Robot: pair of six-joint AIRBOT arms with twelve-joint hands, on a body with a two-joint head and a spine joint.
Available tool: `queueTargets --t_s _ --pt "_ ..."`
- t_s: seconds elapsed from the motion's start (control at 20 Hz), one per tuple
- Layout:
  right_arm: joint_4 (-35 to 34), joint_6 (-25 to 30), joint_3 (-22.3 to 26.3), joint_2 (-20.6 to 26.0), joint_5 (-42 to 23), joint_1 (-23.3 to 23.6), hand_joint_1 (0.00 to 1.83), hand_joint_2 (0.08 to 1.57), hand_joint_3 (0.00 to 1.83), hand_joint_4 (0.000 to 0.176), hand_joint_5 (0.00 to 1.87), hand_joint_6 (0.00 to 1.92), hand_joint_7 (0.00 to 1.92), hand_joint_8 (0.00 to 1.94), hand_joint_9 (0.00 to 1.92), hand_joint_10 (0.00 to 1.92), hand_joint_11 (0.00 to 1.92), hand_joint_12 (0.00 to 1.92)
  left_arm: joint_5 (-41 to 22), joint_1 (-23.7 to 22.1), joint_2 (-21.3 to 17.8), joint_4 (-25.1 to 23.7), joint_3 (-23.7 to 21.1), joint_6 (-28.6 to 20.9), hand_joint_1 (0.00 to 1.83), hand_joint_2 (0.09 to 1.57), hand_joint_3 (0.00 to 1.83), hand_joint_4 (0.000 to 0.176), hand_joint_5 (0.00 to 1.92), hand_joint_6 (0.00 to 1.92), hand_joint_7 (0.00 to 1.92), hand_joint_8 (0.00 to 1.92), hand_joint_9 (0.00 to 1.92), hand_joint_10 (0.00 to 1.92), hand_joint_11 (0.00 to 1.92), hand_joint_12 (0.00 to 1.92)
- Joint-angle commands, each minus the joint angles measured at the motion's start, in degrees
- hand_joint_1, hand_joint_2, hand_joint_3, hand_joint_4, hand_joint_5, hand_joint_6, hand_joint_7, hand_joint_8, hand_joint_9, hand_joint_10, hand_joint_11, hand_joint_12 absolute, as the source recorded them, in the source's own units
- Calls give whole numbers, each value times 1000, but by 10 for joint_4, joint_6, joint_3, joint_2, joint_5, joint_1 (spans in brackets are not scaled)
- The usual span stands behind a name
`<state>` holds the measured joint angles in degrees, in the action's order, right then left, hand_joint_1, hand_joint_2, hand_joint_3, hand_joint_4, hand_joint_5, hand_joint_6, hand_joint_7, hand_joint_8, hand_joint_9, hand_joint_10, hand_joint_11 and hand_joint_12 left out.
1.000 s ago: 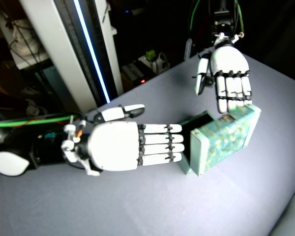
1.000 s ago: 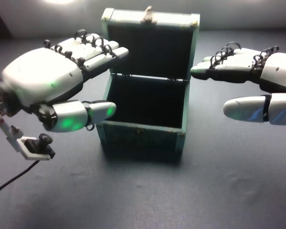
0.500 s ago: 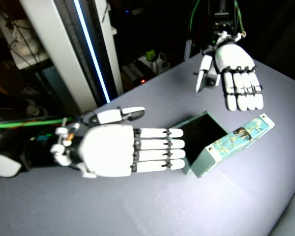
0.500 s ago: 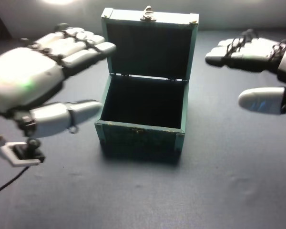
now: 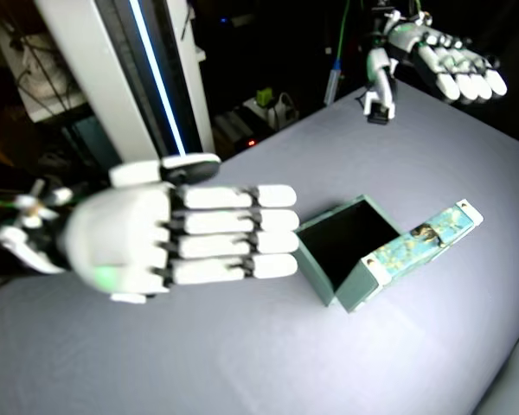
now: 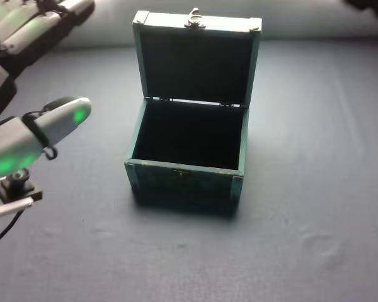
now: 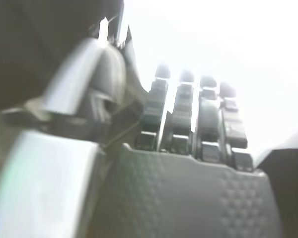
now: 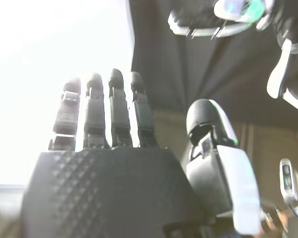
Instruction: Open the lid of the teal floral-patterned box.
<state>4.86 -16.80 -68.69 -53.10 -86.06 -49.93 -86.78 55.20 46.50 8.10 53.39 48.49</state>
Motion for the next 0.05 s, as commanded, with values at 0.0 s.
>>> queueTargets --t_s 0.0 --pt "-18 2 4 3 -91 -1 0 1408 0 0 242 0 195 8 131 7 94 61 -103 3 -6 26 -1 -8 242 1422 2 0 52 1 22 4 0 0 0 0"
